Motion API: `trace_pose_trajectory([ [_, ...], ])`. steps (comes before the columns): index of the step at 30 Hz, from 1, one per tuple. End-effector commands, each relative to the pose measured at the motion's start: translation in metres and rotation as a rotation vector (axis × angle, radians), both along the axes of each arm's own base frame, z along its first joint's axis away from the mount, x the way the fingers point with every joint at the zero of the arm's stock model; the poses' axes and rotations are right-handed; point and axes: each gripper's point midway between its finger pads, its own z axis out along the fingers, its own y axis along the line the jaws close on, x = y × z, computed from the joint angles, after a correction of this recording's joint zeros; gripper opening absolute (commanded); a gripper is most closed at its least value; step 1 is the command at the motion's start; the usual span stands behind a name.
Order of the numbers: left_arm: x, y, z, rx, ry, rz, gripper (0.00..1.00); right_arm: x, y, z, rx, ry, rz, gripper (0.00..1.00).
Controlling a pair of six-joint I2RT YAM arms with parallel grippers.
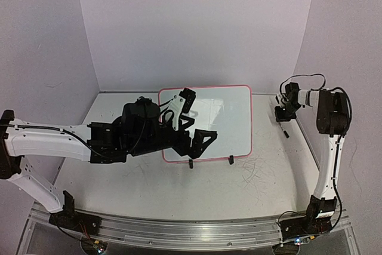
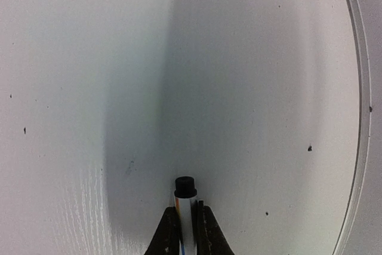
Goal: Write a sentence on the whiteboard
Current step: Pick up the whiteboard marker from the corner of the board, then pass from the right arm to the left
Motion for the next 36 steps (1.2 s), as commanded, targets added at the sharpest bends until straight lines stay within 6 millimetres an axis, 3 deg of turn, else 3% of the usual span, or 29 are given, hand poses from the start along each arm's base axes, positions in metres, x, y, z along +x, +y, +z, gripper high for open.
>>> trace_pose_trajectory([
  [1, 0.013, 0.002, 0.045, -0.131, -0.016, -0.02, 0.99, -0.013, 0.005, 0.023, 0.061, -0.037, -0.042, 0.0],
  [4, 0.027, 0.009, 0.048, -0.15, -0.004, 0.0, 0.99, -0.013, 0.009, 0.049, 0.1, -0.132, -0.065, 0.0],
  [10, 0.043, 0.014, 0.046, -0.192, 0.062, 0.017, 0.99, -0.051, 0.022, 0.133, 0.226, -0.398, -0.136, 0.0],
  [15, 0.049, 0.003, 0.037, -0.197, 0.099, 0.002, 0.99, -0.103, 0.078, 0.206, 0.378, -0.609, -0.001, 0.0],
  [20, 0.053, -0.008, 0.029, -0.196, 0.124, -0.023, 0.99, -0.171, 0.149, 0.279, 0.627, -0.76, 0.209, 0.0],
  [24, 0.06, -0.008, 0.024, -0.237, 0.159, -0.018, 0.99, -0.227, 0.199, 0.323, 0.853, -0.837, 0.389, 0.0],
  [29, 0.055, -0.013, 0.019, -0.358, 0.251, -0.172, 0.99, -0.267, 0.244, 0.345, 1.086, -0.874, 0.491, 0.0],
  [33, 0.034, -0.026, 0.026, -0.439, 0.307, -0.355, 0.99, -0.276, 0.272, 0.357, 1.253, -0.903, 0.503, 0.0],
  [36, 0.028, -0.033, 0.019, -0.45, 0.357, -0.411, 0.96, -0.276, 0.291, 0.366, 1.319, -0.919, 0.504, 0.0],
])
